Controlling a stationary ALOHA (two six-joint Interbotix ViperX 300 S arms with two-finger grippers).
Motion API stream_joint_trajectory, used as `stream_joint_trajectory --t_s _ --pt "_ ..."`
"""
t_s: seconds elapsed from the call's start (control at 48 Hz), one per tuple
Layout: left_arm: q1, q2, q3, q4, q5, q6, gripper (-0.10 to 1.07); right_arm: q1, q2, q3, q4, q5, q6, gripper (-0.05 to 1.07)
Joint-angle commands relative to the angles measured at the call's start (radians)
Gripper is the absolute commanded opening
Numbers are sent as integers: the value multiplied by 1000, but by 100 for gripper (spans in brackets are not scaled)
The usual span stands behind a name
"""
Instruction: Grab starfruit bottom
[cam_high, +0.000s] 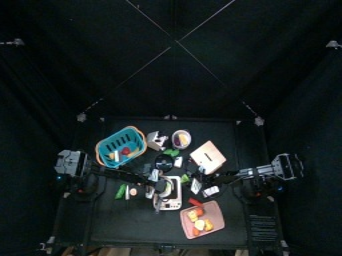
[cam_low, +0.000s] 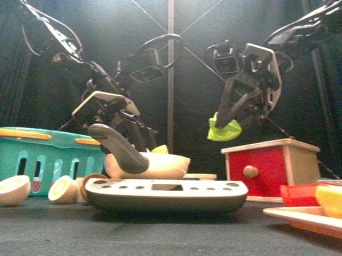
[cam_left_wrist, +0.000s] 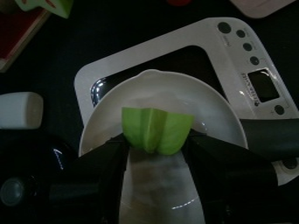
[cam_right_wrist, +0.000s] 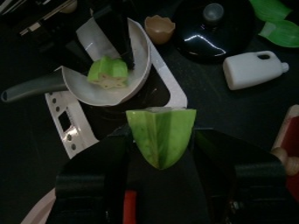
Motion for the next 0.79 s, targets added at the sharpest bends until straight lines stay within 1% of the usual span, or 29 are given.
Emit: stream_joint_trajectory --t_s 0.0,0.25,0.458,0.521,0.771 --pt "-5 -28 -12 0 -3 -2 79 0 -15 -9 0 -5 -2 59" --pt "-8 -26 -15 3 -6 -2 84 2 -12 -8 0 -5 -2 59" --pt "-9 -29 -17 34 -8 0 97 2 -3 -9 2 -5 -2 59" --pt "-9 -34 -17 43 -3 0 99 2 0 -9 0 -5 -2 59" --pt "-8 -31 -17 55 -3 -2 100 2 5 -11 0 -5 -2 59"
